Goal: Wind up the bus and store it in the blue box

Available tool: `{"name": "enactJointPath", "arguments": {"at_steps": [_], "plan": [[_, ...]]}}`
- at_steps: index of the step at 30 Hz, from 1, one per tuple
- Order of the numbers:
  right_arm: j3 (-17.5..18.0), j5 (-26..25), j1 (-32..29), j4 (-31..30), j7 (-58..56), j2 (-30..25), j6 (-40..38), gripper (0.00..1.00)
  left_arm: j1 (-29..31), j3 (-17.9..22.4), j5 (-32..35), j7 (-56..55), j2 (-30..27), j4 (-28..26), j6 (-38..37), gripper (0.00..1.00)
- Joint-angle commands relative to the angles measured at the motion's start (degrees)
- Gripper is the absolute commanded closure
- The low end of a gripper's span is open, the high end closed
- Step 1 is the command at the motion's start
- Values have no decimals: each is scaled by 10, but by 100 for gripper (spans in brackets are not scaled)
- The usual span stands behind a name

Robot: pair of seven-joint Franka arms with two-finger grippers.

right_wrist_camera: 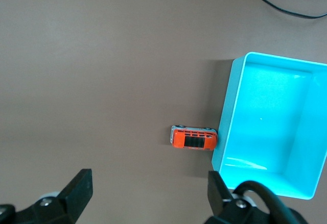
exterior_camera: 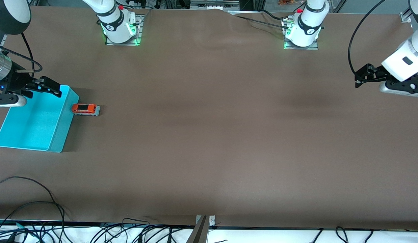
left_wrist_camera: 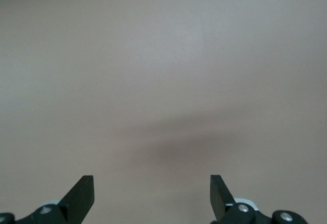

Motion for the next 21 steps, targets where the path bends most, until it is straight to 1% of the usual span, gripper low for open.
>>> {"name": "enactJointPath", "arguments": {"at_steps": [1,5,10,21], "plan": [[-2,0,2,14,4,6,-7,0,-13,13,-13,-13,-21,-23,18,0],[-2,0,2,14,5,6,-7,0,-11,30,-15,-11,-22,-23,12,0],[-2,0,2,13,4,8,-10,0,-12,31,-15,-14,-25,-21,-7,0],[-1,-1,12,12,11,9,-10,0,-22,31,-15,-13,-42,-23,-7,0]]}}
